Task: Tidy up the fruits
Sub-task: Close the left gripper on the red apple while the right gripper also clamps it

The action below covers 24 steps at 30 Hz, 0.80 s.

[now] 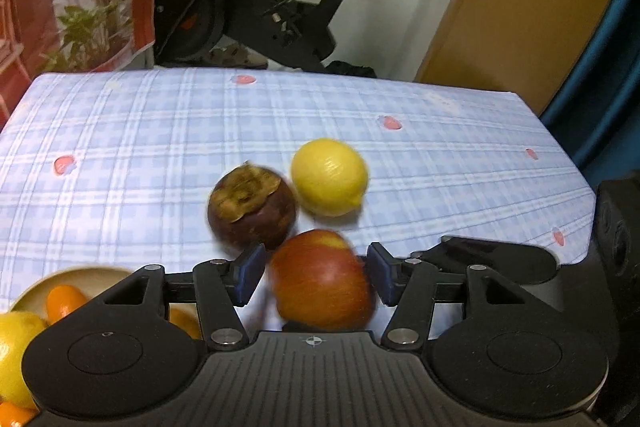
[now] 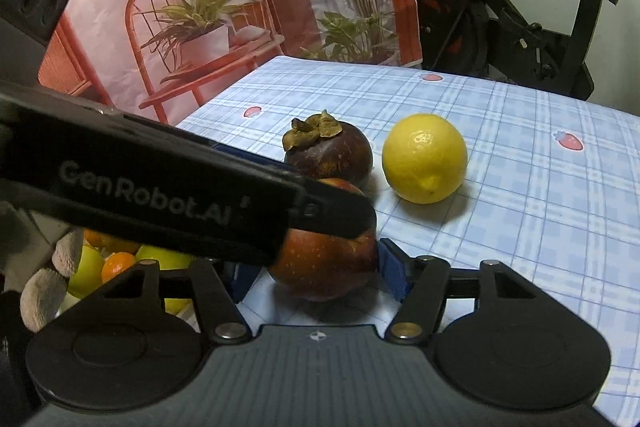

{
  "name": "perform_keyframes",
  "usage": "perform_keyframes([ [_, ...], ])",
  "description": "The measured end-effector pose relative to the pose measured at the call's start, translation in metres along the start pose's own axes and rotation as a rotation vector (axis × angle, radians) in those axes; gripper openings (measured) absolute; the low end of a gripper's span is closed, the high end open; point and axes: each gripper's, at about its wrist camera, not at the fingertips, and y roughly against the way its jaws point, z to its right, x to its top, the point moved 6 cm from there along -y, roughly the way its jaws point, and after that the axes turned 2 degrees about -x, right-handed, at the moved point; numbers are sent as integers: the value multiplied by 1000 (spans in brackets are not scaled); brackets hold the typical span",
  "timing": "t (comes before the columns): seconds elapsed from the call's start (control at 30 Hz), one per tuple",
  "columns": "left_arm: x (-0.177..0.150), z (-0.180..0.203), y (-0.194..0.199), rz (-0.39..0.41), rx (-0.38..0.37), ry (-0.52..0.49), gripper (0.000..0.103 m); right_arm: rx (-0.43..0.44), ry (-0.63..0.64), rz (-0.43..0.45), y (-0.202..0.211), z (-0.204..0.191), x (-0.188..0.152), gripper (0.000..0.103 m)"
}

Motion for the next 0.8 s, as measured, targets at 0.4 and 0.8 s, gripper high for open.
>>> perform_keyframes([
  [0.4,-13,-4,8,7,-125,67,61,-56,242,-70,20,-21,-15,64],
  [0.8,-30,-19,18,11,-153,115,61,-3,173,-79,26,-20,-32,64],
])
